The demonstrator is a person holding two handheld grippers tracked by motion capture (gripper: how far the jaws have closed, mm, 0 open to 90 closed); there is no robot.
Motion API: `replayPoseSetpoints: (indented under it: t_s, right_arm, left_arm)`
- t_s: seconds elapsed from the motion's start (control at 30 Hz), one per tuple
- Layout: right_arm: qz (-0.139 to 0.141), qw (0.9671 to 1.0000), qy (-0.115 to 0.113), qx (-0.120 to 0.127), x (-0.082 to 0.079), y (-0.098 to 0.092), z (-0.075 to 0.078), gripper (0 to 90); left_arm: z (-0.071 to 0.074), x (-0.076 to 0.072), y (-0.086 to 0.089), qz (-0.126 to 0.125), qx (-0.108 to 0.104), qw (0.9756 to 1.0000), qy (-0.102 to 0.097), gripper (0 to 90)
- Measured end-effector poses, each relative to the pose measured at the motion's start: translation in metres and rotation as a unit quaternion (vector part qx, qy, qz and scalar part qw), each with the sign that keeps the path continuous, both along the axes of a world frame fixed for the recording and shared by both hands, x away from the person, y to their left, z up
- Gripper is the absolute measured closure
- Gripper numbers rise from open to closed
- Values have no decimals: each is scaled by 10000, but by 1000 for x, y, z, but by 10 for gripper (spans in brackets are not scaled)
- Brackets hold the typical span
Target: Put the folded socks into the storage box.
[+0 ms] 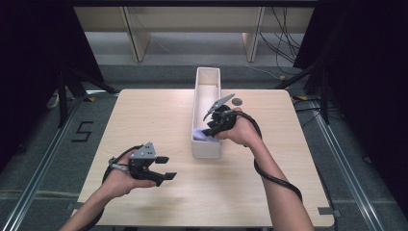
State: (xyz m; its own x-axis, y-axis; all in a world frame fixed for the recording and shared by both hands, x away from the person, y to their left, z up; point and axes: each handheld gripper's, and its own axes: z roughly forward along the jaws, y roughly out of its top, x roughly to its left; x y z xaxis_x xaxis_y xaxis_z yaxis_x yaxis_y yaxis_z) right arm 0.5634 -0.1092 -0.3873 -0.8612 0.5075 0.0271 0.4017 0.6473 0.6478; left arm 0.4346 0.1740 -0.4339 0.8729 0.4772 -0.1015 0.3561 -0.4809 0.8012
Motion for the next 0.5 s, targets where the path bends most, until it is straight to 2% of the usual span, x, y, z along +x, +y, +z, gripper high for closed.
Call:
replayPoseSetpoints:
  t_s: [0.1, 0.2, 0.27, 0.4, 0.43, 0.47, 0.5]
  right_arm:
    - [39, 9999, 44, -126, 1, 2, 0, 649]
    - [57, 9997, 138, -174, 2, 1, -1, 745]
    - [109, 9997, 92, -180, 3, 1, -1, 781]
    - [154, 9997, 95, -176, 1, 0, 2, 813]
    - [297, 9994, -18, -177, 3, 0, 2, 817]
    - [177, 9998, 59, -121, 1, 0, 2, 818]
    - [201, 9997, 55, -140, 1, -1, 3, 819]
  left_arm:
    - [-1, 0, 0, -5, 6, 10000, 6, 339]
    - [-2, 0, -1, 16, 4, 10000, 20, 339]
    - [-2, 1, 0, 20, 11, 10000, 24, 339]
    - [-2, 1, 0, 13, 43, 10000, 16, 339]
    - [-2, 1, 0, 14, 15, 10000, 30, 339]
    - [-2, 1, 0, 21, 10, 10000, 31, 339]
    - [-1, 1, 0, 23, 3, 10000, 29, 339]
